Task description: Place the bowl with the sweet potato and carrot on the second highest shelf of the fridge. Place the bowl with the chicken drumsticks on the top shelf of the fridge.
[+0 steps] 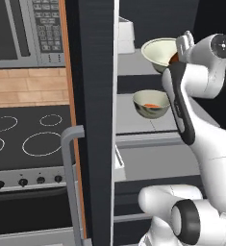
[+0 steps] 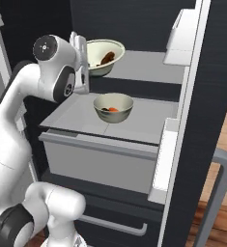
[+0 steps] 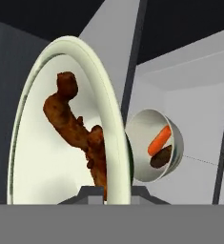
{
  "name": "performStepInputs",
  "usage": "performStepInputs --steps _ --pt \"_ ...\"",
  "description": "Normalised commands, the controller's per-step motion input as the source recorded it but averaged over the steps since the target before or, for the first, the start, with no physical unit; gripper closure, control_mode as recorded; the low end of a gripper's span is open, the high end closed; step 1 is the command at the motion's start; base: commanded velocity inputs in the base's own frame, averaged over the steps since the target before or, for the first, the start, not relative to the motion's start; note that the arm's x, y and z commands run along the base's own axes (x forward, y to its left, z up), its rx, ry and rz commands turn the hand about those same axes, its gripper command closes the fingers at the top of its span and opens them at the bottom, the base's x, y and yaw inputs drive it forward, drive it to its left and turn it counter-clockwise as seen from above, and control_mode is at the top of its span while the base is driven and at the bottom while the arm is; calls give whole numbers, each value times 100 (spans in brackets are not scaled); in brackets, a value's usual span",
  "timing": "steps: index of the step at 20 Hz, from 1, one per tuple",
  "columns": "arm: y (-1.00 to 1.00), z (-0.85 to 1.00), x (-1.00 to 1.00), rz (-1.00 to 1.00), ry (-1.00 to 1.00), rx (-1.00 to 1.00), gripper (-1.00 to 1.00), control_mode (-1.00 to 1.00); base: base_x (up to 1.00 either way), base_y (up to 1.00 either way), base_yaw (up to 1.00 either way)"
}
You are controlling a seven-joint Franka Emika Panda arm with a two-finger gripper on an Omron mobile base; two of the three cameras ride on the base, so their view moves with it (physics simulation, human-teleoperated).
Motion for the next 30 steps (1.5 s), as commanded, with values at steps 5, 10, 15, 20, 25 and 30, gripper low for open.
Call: performStepInputs --steps 5,10,15,20,25,30 --pt "-13 -24 100 0 3 0 100 -100 0 0 0" --pt "-15 -2 100 0 6 0 100 -100 0 0 0" --pt "-7 0 78 -1 5 0 -100 -100 0 0 0" --pt "0 9 -35 0 -3 0 -100 -100 0 0 0" --pt "3 58 -94 0 -34 0 -100 -100 0 0 0" --pt "4 69 -100 0 -35 0 -100 -100 0 0 0"
